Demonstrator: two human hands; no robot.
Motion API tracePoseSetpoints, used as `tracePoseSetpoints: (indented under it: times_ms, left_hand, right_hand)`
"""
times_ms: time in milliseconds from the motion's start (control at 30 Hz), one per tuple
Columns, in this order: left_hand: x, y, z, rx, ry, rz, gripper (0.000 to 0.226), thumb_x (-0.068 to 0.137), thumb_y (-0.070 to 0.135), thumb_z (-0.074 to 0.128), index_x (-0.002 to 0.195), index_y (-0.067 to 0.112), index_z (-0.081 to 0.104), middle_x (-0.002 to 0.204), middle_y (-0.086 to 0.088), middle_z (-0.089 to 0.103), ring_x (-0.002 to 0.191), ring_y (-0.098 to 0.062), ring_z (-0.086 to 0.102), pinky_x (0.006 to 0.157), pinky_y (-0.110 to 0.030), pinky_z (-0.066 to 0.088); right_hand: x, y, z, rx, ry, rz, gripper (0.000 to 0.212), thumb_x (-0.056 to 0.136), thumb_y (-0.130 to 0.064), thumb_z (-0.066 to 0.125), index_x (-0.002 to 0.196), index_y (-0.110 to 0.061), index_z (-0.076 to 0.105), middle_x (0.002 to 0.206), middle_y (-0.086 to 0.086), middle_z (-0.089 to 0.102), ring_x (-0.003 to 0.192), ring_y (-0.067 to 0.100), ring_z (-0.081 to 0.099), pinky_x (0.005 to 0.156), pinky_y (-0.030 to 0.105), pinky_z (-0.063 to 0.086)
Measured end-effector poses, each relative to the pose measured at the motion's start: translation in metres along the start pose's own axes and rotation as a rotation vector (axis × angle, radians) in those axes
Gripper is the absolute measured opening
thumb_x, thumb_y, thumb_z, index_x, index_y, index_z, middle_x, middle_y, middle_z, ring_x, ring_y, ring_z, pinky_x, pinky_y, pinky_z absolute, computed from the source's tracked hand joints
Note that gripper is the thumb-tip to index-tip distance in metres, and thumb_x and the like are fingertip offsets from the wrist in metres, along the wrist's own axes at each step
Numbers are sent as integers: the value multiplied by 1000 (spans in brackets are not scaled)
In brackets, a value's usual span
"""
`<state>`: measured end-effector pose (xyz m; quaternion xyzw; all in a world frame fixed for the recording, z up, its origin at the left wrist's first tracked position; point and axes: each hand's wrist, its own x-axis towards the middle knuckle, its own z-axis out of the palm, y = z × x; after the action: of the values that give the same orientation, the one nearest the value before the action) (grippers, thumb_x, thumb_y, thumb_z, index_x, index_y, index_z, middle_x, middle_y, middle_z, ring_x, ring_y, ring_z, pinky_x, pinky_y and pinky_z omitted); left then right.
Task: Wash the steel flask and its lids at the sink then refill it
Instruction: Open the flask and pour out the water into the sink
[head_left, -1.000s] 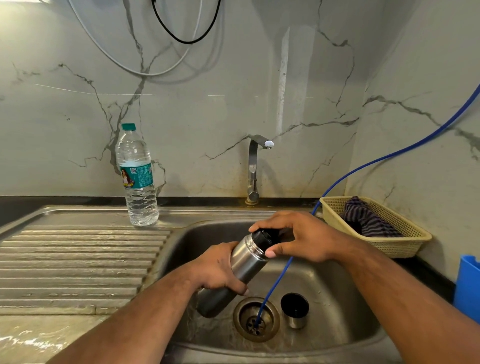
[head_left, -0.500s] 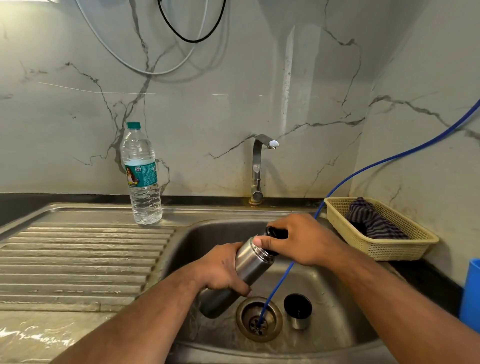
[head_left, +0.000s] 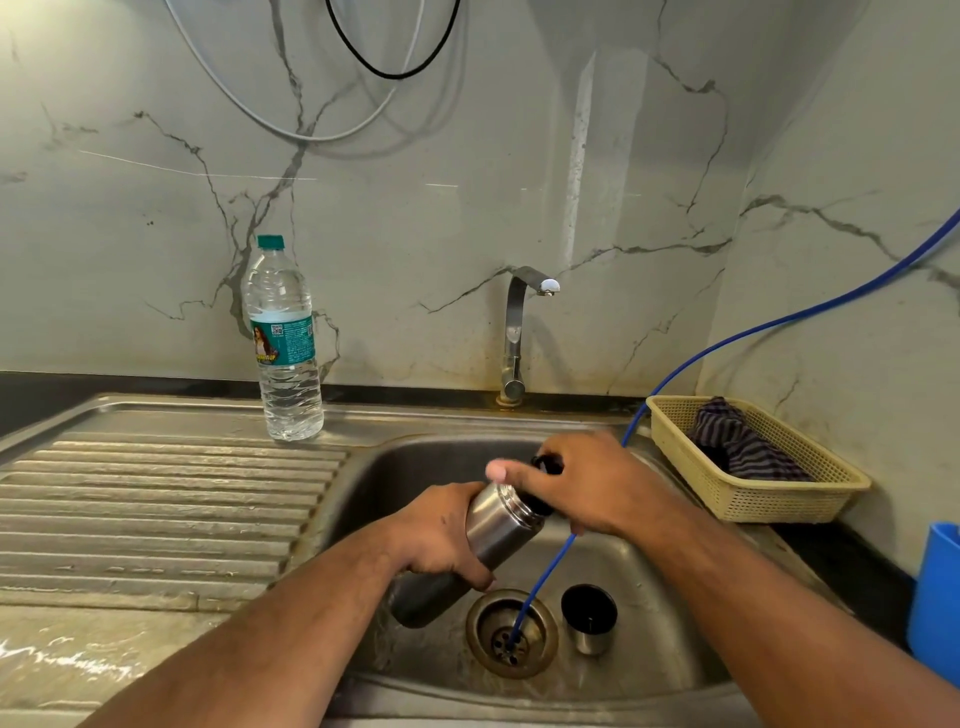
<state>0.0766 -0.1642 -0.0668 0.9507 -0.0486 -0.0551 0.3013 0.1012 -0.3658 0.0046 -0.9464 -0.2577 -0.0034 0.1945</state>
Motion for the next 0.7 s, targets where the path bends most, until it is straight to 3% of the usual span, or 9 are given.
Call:
tracePoseSetpoints:
  times_ms: [33,100,233,333,433,500,567,633,700]
  left_hand:
    - [0,1,0,9,-4,1,77,62,30,94,124,38,50,116,12,61,109,-12,60,102,-39,53]
    - [1,1,1,11,1,6,76,62,31,94,124,39,50,115,12,62,109,-12,61,102,-39,53]
    - [4,2,-1,-24,43,27,80,59,35,94,126,41,52,116,15,62,108,-9,60,100,-37,53]
    - [4,1,-2,-27,64,29,81,58,36,94,126,42,51,114,14,62,105,-8,60,99,-36,54]
    - [3,1,-1,-11,75,25,81,59,33,94,128,38,51,115,14,61,105,-8,60,98,-35,54]
    - [2,0,-1,3,73,19,80,60,31,94,128,36,52,115,13,62,106,-9,60,98,-35,53]
    - [2,0,-1,10,67,11,79,61,29,94,127,35,52,115,12,62,107,-10,60,100,-36,53]
    - [2,0,0,12,74,4,80,61,28,95,128,35,52,115,12,62,107,-11,60,101,-36,53]
    - [2,1,0,6,81,5,81,61,28,95,130,36,52,116,12,61,108,-11,60,100,-35,53]
  right_hand:
    - [1,-3,4,-44,4,14,70,75,-90,52,93,-24,66,85,-6,69,74,11,67,68,28,58]
    - [2,-3,3,-68,37,-41,55,83,-78,59,90,-24,67,82,-4,68,74,9,64,64,25,53]
    - [2,11,-13,29,32,-267,38,88,-58,71,117,-34,69,106,-14,68,95,5,61,79,24,54]
    - [6,23,-17,75,-49,-399,42,86,-40,79,126,-44,65,119,-20,67,109,1,59,90,25,53]
    - [7,32,-19,180,-106,-416,54,83,-27,84,129,-47,66,125,-23,66,117,-5,58,97,20,52]
    - [5,29,-18,194,-97,-370,64,80,-39,86,137,-52,58,133,-21,64,121,-3,57,104,26,51]
    - [2,21,-14,154,-90,-260,79,75,-67,78,147,-51,47,141,-14,60,125,5,57,107,32,49]
    - [1,13,-6,102,-91,-117,86,71,-84,62,143,-41,53,133,-8,66,114,12,65,93,29,54]
    - [2,8,2,62,-60,-43,67,76,-84,59,116,-30,64,99,-7,72,84,10,69,68,24,56]
